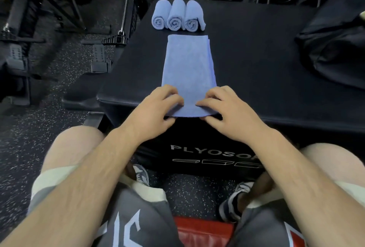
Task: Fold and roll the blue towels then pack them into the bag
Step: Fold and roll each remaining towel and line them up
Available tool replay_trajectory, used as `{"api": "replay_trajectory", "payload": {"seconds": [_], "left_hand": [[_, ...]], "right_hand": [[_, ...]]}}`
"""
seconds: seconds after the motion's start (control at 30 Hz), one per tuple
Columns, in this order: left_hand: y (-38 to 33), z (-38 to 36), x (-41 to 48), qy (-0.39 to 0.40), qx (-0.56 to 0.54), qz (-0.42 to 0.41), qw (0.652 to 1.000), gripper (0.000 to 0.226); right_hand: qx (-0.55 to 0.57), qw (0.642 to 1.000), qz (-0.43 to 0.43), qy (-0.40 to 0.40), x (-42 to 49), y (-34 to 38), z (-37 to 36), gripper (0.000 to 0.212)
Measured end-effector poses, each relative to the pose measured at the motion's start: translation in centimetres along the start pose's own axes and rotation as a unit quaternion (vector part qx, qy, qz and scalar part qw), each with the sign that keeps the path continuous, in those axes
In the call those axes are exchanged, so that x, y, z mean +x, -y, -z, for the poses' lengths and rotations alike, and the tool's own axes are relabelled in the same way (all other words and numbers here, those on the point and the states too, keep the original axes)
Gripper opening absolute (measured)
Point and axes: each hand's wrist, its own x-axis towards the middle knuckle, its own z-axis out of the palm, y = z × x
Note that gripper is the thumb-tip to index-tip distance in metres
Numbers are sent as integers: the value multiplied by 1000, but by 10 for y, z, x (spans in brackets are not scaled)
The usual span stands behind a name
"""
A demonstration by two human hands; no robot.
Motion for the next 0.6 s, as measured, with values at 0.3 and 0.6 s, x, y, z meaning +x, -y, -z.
{"api": "replay_trajectory", "payload": {"seconds": [0.3,0.6], "left_hand": [[8,12,-6,-55,-3,-15,998,13],[2,23,-4,-65,-31,52,996,22]], "right_hand": [[58,998,-24,-21,-5,-7,10,15],[87,992,-61,-61,3,-7,4,22]]}}
